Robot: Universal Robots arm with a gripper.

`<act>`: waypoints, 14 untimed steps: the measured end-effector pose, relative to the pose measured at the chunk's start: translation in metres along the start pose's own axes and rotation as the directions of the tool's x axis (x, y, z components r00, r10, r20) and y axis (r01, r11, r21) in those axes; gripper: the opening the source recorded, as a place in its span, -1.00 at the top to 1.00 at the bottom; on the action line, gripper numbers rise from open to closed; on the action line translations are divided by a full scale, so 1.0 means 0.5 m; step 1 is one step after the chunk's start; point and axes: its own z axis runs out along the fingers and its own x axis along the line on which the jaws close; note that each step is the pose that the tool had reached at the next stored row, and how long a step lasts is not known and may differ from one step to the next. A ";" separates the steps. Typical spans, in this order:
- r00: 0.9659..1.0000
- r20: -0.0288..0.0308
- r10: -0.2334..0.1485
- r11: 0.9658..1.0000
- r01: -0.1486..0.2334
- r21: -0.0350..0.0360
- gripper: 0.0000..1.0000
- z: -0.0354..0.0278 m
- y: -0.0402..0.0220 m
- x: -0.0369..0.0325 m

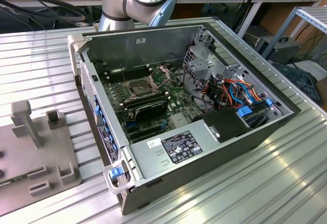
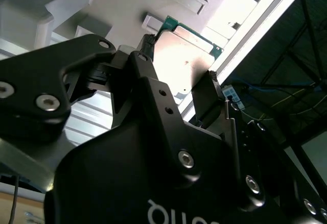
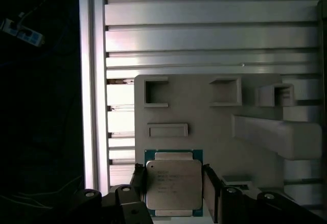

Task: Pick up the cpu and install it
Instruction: 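Pick up the cpu and move it towards the insertion slot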

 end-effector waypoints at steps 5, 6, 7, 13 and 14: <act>1.000 0.000 0.000 1.000 0.000 0.000 -0.09 -0.009 0.000 0.000; 1.000 0.000 0.000 1.000 0.000 0.000 -0.09 -0.011 0.000 0.000; 1.000 0.000 0.000 1.000 0.000 0.000 -0.09 -0.011 0.000 0.000; 1.000 0.000 0.000 1.000 0.000 0.000 -0.09 -0.015 0.000 0.000; 1.000 0.000 0.000 1.000 0.000 0.000 -0.09 -0.015 0.000 0.000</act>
